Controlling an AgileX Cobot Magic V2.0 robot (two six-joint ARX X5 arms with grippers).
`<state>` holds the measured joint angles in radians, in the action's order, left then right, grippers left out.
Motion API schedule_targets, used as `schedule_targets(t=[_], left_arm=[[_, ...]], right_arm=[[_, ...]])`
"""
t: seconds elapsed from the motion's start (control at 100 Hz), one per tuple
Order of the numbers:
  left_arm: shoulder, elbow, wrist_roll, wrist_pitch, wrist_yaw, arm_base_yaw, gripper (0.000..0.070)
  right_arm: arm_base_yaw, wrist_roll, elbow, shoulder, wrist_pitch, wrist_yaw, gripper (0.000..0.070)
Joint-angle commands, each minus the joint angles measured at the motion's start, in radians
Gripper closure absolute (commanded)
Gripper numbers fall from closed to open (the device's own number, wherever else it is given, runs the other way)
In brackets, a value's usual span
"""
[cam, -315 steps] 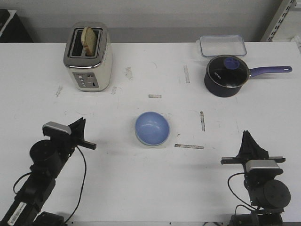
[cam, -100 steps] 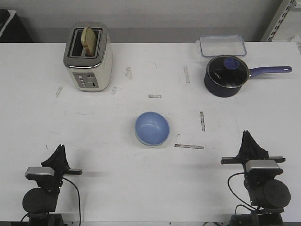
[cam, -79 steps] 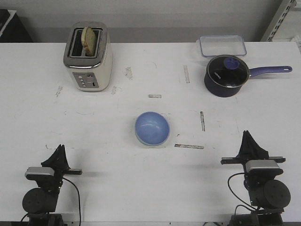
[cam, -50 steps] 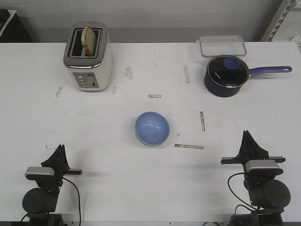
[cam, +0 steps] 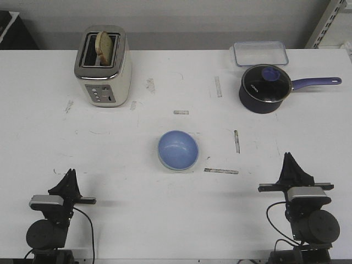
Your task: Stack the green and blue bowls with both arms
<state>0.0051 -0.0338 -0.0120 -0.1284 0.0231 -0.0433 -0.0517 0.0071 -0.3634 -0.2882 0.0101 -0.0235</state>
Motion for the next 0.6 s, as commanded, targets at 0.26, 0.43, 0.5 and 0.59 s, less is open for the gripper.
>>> schedule_targets(t=[0.26, 0.43, 0.5, 0.59], left_arm=[[-0.002, 0.021, 0.002, -0.015, 0.000, 0.000, 0.0699], [-0.002, 0.021, 0.002, -0.015, 0.000, 0.000, 0.0699], [-0.002, 0.021, 0.002, -0.015, 0.000, 0.000, 0.0699], [-0.002, 0.021, 0.002, -0.015, 0.000, 0.000, 0.0699]], right_arm=[[0.036, 0.003, 0.165, 0.109, 0.019, 0.049, 0.0698], [0.064, 0.003, 0.233, 0.157, 0.019, 0.051, 0.0698], [0.067, 0.003, 0.257, 0.172, 0.020, 0.051, 0.0698], [0.067, 0.003, 0.288, 0.197, 0.019, 0.050, 0.0698]])
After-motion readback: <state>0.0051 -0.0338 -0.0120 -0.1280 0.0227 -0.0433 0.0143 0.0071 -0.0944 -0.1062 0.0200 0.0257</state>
